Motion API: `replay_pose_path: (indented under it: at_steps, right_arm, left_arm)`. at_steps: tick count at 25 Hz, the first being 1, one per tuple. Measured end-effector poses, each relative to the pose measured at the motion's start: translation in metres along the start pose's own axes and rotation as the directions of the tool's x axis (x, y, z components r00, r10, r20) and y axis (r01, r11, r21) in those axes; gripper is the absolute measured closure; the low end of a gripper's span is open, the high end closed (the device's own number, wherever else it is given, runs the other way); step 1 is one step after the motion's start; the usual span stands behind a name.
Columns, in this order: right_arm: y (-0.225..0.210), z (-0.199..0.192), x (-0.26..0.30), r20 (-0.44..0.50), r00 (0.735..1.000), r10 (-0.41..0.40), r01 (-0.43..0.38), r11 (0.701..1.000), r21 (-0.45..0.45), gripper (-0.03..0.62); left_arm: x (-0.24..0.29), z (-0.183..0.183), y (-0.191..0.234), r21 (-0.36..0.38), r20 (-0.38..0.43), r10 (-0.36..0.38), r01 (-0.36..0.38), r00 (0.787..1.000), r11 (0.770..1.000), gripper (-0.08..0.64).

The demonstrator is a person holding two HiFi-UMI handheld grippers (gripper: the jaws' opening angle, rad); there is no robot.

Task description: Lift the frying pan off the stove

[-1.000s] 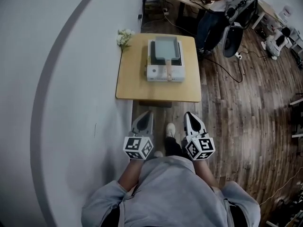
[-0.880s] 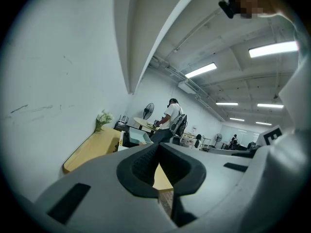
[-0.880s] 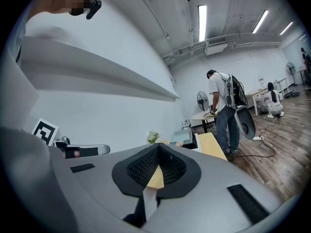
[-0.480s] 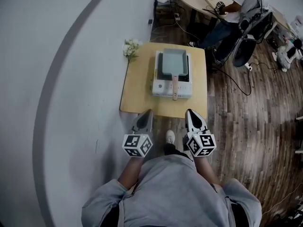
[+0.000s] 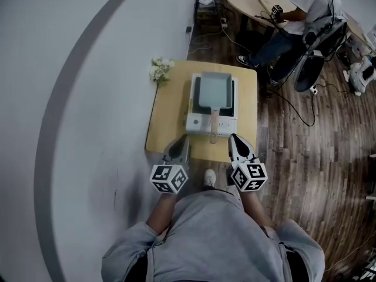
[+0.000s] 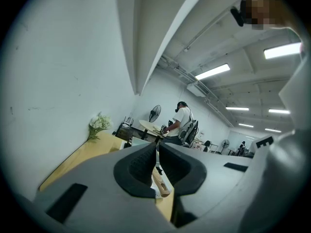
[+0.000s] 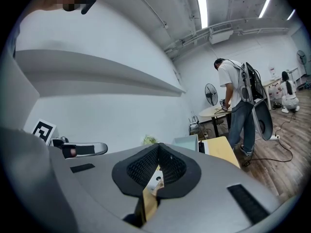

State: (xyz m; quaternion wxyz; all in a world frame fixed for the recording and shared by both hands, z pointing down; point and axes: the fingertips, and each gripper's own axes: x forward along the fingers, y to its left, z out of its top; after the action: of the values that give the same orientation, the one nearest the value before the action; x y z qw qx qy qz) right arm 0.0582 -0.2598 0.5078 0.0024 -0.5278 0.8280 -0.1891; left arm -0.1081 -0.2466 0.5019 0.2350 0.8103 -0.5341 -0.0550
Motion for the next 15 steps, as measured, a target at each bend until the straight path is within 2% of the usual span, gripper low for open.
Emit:
replay_pose_path:
  at_steps: [3,4,5,7,9,15]
  right_arm:
    - [-0.013,0.000,0.015,-0.015,1.000,0.004,-0.004,0.999,0.034,0.592]
    - [-0.015,-0.004,0.020,-0.034,0.999,0.019,-0.017,0.998,0.059,0.578]
    - [-0.017,-0.008,0.026,-0.059,0.997,0.040,-0.035,0.995,0.089,0.532]
    - [-0.020,-0.018,0.037,-0.113,0.990,0.085,-0.067,0.986,0.150,0.491]
    - [-0.021,-0.029,0.045,-0.163,0.978,0.131,-0.095,0.973,0.209,0.471]
    - [-0.027,-0.071,0.060,-0.271,0.939,0.213,-0.119,0.938,0.324,0.448]
  left_arm:
    - [0.018,-0.003,0.004,-0.033,-0.018,-0.007,0.007,1.000,0.999,0.555]
    - [0.025,-0.006,0.005,-0.068,-0.033,-0.022,0.019,0.999,0.997,0.517]
    - [0.032,-0.011,0.006,-0.118,-0.050,-0.044,0.038,0.998,0.992,0.440]
    - [0.047,-0.021,0.008,-0.226,-0.085,-0.092,0.071,0.992,0.971,0.426]
    - [0.059,-0.034,0.010,-0.299,-0.127,-0.130,0.088,0.983,0.950,0.419]
    - [0.089,-0.073,0.020,-0.429,-0.234,-0.199,0.083,0.952,0.900,0.407]
